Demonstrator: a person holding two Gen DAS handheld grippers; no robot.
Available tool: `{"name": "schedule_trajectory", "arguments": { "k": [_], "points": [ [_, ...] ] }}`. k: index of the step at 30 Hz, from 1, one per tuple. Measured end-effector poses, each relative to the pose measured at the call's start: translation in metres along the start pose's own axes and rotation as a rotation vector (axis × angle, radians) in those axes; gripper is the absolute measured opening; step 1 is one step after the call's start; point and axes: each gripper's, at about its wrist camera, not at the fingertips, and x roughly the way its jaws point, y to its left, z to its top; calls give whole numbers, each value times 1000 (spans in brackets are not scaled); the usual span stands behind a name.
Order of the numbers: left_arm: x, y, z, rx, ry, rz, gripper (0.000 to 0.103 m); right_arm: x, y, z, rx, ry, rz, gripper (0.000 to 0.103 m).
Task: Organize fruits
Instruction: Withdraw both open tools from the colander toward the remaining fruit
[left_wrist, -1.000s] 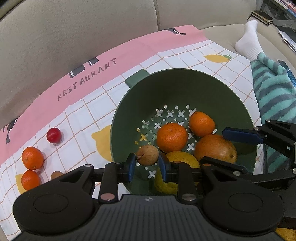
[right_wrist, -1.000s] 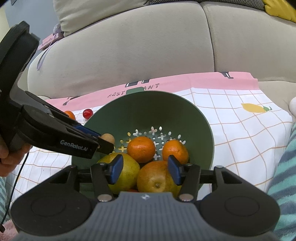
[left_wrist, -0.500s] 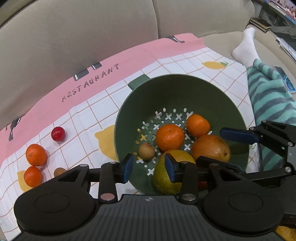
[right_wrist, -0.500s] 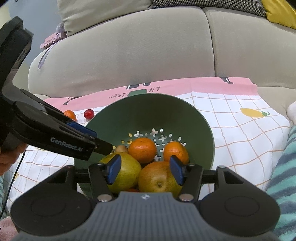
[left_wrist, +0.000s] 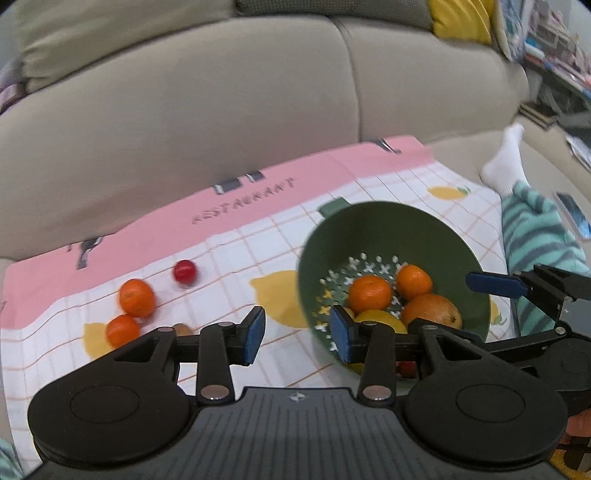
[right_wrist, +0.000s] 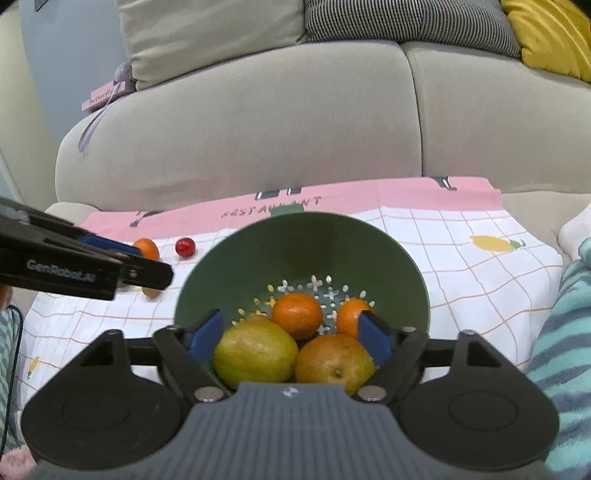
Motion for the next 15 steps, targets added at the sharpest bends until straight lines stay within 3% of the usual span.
{"name": "schedule_trajectory", "arguments": {
  "k": [7,15],
  "points": [
    [-26,34,-21,-103,-86,22,48,-6,27,-1,-31,-31,23,84],
    [-40,76,-49,-225,-129,68,48,-3,68,-2,-93,-52,68,85]
  ]
}}
